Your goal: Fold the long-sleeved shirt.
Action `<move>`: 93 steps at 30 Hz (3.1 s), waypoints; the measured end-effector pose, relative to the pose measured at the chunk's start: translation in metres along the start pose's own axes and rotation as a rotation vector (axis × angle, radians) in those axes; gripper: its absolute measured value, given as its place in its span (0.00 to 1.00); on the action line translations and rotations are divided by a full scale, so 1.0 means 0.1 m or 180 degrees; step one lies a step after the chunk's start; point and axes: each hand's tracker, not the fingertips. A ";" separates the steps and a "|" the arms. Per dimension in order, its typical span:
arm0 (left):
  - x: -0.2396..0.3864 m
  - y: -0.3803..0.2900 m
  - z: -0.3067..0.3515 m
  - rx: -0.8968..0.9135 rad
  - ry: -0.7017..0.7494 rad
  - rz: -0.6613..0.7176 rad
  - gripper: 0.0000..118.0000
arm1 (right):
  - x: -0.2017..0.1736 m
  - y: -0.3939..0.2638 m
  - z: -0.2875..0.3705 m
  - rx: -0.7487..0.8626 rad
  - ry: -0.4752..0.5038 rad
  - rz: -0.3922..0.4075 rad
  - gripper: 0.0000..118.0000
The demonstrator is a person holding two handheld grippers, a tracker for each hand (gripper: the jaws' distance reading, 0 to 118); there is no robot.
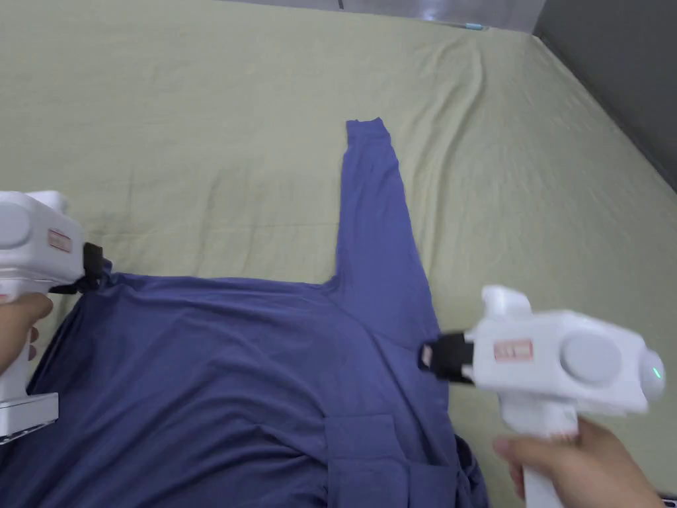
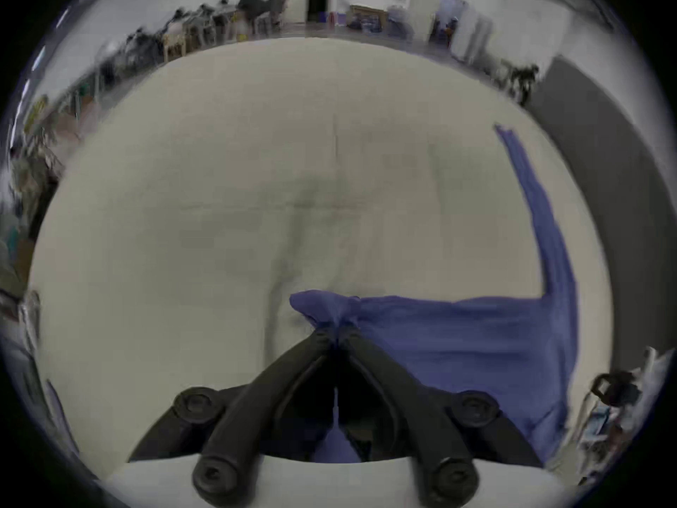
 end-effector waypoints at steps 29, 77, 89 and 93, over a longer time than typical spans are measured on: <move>-0.18 0.95 3.22 0.1918 -0.0802 0.0545 0.00 | -1.40 1.78 2.69 0.1486 -0.0064 0.1523 0.04; -0.55 0.87 1.02 0.0774 -0.0414 0.0267 0.00 | -0.78 1.51 0.02 0.0343 -0.0103 0.1358 0.04; -1.26 -1.48 1.70 0.0361 -0.0220 -0.0013 0.00 | -0.43 -0.87 0.65 0.0168 0.0138 0.1211 0.04; -1.48 -2.08 1.98 0.0211 -0.0142 0.0208 0.00 | -0.38 -1.47 0.86 -0.0028 0.0091 0.1212 0.04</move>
